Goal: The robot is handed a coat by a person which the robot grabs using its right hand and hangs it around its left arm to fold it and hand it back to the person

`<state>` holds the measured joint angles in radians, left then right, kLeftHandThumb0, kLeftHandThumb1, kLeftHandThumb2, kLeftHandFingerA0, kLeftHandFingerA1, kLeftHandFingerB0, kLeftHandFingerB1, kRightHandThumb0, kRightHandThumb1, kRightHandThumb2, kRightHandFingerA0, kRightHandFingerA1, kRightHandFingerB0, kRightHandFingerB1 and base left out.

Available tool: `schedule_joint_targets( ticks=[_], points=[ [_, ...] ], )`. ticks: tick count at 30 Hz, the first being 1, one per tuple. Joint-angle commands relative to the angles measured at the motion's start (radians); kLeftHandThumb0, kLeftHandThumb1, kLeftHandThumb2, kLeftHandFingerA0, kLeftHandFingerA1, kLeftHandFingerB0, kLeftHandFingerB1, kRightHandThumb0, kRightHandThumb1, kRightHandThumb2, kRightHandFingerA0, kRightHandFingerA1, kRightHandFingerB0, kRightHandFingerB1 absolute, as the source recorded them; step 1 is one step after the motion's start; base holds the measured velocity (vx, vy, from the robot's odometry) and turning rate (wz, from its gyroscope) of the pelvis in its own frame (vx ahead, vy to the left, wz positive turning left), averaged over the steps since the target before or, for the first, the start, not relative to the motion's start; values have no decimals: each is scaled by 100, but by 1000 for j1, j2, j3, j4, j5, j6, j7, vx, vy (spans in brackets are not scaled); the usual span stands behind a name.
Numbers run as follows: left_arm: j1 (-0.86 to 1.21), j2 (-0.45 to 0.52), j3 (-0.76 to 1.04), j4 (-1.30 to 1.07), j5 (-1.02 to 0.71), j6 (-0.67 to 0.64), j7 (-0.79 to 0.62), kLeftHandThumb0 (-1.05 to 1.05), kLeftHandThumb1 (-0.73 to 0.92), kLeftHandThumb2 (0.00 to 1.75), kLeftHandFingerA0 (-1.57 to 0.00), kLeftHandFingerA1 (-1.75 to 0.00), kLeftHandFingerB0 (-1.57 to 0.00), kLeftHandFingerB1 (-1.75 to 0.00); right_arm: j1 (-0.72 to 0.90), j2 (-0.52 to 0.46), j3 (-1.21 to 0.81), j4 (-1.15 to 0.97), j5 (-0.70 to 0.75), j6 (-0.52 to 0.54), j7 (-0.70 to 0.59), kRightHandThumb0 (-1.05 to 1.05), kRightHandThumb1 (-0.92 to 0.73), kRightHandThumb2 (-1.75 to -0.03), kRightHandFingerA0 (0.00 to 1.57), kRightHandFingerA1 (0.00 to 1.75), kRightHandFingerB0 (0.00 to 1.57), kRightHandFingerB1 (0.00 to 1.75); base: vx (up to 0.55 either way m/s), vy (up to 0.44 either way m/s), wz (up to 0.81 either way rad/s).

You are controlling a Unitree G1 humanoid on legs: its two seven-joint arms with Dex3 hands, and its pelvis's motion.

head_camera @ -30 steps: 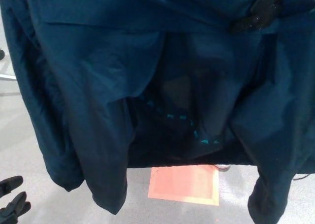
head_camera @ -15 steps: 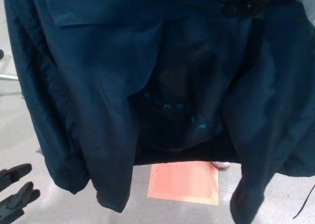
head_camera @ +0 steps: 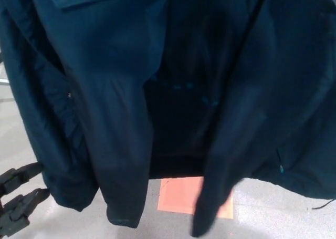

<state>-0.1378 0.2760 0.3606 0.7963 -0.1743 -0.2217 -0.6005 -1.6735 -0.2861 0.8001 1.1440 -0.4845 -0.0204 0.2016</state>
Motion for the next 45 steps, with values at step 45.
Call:
schedule_joint_targets(
  ticks=[45],
  points=[
    [225, 230, -464, -933, -239, 281, -652, -64, 83, 64, -27, -41, -22, -36, -327, 275, -229, 161, -81, -101, -339, -31, -69, -60, 84, 155, 85, 79, 0, 0, 0]
  ],
)
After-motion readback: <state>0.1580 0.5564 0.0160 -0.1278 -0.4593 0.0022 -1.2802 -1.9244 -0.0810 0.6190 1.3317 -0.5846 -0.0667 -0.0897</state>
